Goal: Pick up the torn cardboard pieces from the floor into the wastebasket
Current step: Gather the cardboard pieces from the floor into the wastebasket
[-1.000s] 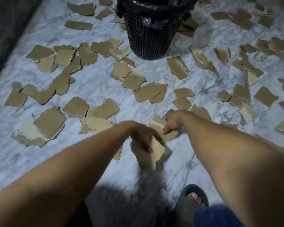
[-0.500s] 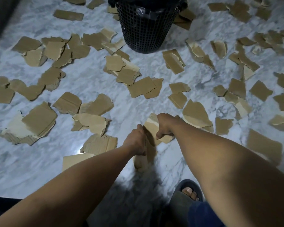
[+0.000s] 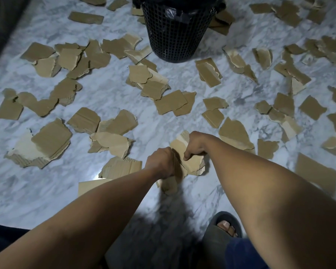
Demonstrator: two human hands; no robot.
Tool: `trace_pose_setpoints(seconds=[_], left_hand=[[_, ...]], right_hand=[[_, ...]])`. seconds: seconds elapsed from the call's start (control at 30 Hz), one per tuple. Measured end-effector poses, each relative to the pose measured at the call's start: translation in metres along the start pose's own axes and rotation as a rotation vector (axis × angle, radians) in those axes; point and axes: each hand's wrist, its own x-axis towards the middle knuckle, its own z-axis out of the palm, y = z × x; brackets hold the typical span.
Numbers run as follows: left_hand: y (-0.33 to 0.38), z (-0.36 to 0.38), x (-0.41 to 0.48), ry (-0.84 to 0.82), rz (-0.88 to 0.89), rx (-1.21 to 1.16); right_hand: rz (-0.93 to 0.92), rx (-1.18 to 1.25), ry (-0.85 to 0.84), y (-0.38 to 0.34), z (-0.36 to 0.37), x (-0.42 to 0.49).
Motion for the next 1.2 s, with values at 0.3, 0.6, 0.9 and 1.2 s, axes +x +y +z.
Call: trace_pose_setpoints(seconds=[0.3,0.6,0.9,1.2], left_hand=[[-0.012,-0.040,-0.005,-0.202,0.054,0.133],[-0.122,-0.107,-0.038,-0.560,-0.212,0.116],[-0.194,-0.041,-0.085,-0.120,-0.358,0.328],[-0.203,-0.033,-0.091,0.001,-0.210,0.177]], right_hand=[[0.018,0.179,-0.147,-0.017,-0.017,0.007],[-0.176,0.408,-0.131,-0.141,-0.053,0.006],[-0.211,-0.122,0.031,-0.247,0.046,0.011],[-0.258,-0.066,0.192,-0.244,0.065,0.014]])
